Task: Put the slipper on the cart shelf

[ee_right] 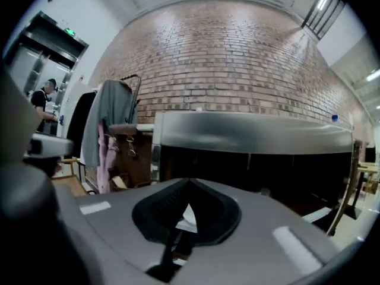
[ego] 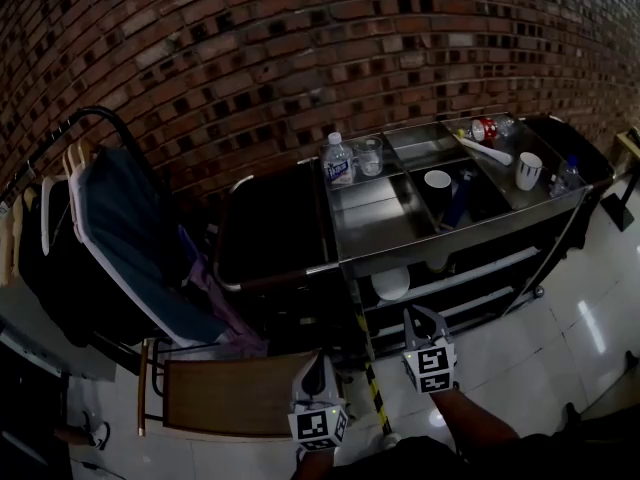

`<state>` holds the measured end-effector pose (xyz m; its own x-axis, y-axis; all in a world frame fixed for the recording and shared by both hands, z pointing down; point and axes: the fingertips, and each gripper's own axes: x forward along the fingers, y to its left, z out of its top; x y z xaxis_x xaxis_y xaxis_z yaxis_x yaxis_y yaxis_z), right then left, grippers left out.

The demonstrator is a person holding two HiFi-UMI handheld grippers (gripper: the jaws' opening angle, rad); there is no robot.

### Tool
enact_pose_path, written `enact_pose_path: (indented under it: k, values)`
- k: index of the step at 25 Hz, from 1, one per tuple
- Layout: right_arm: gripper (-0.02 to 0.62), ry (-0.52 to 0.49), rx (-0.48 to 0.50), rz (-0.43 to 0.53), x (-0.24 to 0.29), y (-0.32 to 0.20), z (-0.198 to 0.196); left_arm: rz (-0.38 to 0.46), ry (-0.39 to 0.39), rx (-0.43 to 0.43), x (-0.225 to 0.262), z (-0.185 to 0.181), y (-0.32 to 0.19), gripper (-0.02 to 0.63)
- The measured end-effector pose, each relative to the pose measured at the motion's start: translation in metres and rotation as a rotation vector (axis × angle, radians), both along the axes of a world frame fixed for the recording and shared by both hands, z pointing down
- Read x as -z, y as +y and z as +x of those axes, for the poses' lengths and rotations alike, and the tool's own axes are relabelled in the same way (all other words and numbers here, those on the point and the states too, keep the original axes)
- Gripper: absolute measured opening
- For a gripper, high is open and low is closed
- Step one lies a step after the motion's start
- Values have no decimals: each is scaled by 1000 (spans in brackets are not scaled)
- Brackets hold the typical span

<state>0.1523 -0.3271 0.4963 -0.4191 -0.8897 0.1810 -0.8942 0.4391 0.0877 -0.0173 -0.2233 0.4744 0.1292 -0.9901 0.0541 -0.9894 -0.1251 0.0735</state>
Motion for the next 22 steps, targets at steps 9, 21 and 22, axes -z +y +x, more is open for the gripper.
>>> enact_pose_path:
  k: [9, 21, 22]
  values:
    - [2, -27, 65, 3, 19, 74, 11, 15, -23, -34, 12, 59, -3, 17]
    - [2, -34, 72, 33, 24, 95, 12, 50, -25, -69, 18, 67, 14, 17]
    - [2, -35, 76, 31, 23, 97, 11, 53, -30, -68, 17, 66, 16, 17]
